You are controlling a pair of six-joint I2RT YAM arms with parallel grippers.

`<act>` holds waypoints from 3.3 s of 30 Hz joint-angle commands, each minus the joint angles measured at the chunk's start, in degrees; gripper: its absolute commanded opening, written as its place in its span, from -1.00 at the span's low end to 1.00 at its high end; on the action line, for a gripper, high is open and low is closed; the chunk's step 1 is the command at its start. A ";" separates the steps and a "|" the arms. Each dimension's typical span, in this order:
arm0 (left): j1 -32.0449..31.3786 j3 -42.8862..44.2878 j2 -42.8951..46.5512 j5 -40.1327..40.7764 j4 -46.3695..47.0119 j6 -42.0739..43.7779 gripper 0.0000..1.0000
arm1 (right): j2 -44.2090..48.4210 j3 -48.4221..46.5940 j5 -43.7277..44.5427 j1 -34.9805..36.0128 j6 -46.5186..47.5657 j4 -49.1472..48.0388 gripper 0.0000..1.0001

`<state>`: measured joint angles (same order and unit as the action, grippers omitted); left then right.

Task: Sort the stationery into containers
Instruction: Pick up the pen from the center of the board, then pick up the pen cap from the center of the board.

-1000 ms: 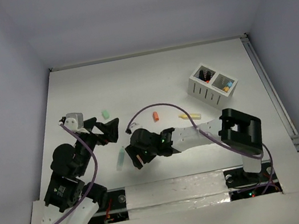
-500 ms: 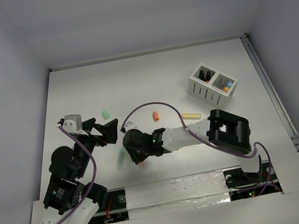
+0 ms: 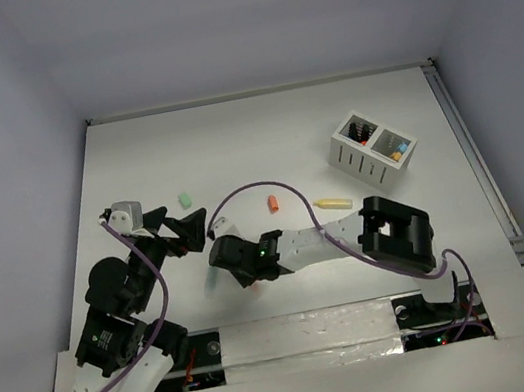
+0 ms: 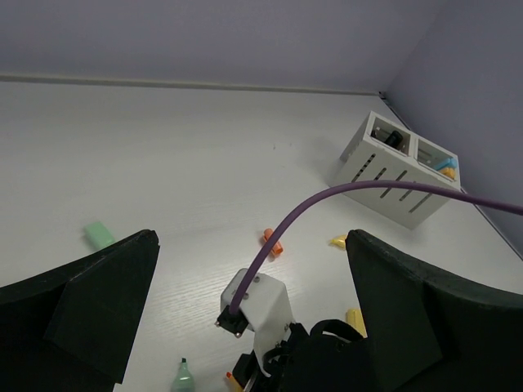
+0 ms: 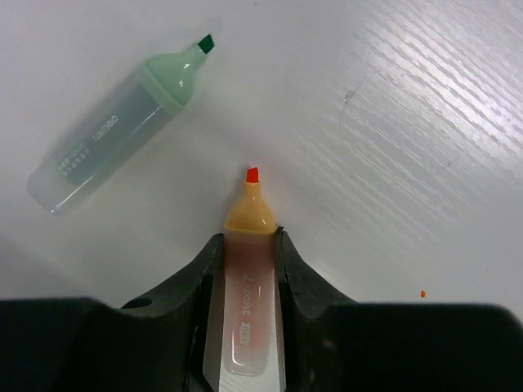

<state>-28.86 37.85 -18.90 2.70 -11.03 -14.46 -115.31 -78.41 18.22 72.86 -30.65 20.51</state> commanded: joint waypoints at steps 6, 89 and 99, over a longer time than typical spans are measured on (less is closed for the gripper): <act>0.03 1.18 -0.35 -1.99 2.32 -0.92 0.96 | 4.28 3.26 8.50 -0.34 -2.13 3.31 -0.77; 2.14 0.83 -10.72 -13.42 3.38 -0.48 -1.00 | 33.94 20.95 -11.46 -26.01 2.78 -18.73 -0.11; 2.67 0.56 -9.50 -14.12 3.38 -0.31 -1.00 | 10.38 -3.75 -6.00 -26.54 15.36 2.94 0.42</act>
<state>-26.50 37.85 -29.30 -10.52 -9.69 -15.44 -101.56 -75.57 10.48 46.19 -20.47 15.59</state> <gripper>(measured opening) 0.149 0.714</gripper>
